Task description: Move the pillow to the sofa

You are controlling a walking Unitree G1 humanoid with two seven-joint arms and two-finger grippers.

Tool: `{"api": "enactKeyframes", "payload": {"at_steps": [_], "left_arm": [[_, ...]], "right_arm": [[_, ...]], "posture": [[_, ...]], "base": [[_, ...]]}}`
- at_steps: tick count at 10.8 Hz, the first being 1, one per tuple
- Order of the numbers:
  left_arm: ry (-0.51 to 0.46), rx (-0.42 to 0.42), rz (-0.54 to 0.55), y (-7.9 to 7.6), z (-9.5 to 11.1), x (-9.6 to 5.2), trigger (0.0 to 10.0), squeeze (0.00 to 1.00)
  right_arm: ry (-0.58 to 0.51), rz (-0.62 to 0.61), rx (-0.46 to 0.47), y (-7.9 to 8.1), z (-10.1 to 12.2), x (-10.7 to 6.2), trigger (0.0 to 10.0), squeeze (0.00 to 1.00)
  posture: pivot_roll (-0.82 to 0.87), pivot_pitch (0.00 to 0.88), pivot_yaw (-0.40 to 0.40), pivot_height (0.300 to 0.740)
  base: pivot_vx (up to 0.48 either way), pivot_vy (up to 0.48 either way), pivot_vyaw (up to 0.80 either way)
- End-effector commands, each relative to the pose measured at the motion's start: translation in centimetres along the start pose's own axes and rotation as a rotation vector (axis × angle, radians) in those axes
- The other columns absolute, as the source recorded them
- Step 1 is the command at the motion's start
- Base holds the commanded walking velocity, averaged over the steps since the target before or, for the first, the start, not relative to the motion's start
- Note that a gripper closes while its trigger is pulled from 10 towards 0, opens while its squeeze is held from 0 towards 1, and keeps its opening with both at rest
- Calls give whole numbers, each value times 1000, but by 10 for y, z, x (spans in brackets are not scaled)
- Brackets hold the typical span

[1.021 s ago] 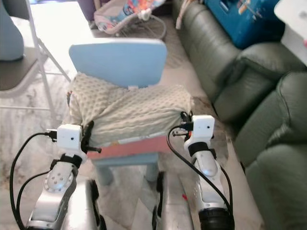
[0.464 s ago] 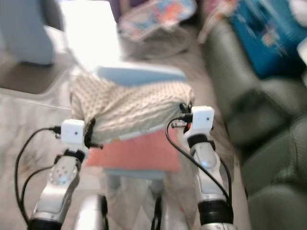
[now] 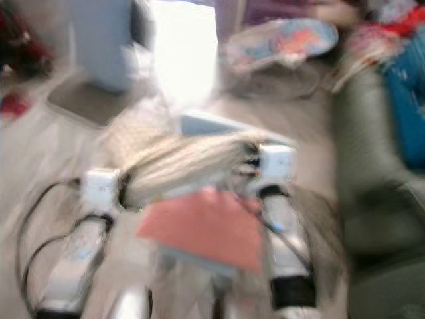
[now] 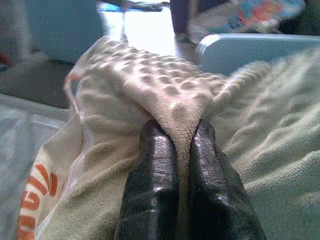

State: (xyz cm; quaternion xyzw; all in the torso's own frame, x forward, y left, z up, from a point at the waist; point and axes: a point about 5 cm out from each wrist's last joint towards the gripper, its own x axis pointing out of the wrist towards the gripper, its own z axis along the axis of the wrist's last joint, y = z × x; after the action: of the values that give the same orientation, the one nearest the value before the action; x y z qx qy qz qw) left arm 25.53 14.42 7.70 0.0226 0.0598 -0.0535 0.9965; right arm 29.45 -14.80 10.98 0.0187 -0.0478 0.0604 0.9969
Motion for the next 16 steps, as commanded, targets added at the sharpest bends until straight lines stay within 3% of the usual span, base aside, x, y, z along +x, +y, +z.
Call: {"api": "enactKeyframes", "payload": {"at_steps": [1, 3, 4, 5, 8, 12, 16], "left_arm": [[-39, -21, -73, -19, 10, 3, 10000, 0], [-28, -48, -102, -23, 9, 1, 10000, 0], [-16, -61, -102, -24, 8, 0, 10000, 0], [-9, -78, -111, -25, 7, -1, 10000, 0], [4, -109, -138, -28, 7, -4, 10000, 0], [28, -151, -182, -33, 7, -2, 10000, 0], [22, -160, -220, -38, 10, 1, 10000, 0]], "right_arm": [[36, -116, -4, -27, -5, -9, 10000, 0], [90, -114, -72, -25, -12, -10, 10000, 0], [118, -46, 13, -13, -18, -12, 10000, 0], [126, -57, -17, -12, -19, -11, 10000, 0], [141, -73, -35, -18, -20, -15, 10000, 0], [147, -80, -3, -19, -20, -16, 10000, 0], [156, -82, -35, -20, -23, -14, 10000, 0]], "posture": [[-29, 108, -51, 740], [-31, 104, -58, 740], [-27, 104, -61, 740], [-26, 104, -64, 740], [-25, 108, -67, 740], [-28, 110, -62, 740], [-31, 106, -55, 740]], "base": [[0, 0, 0], [0, 0, 0], [0, 0, 0], [0, 0, 0], [0, 0, 0], [0, 0, -736], [0, 0, 0]]}}
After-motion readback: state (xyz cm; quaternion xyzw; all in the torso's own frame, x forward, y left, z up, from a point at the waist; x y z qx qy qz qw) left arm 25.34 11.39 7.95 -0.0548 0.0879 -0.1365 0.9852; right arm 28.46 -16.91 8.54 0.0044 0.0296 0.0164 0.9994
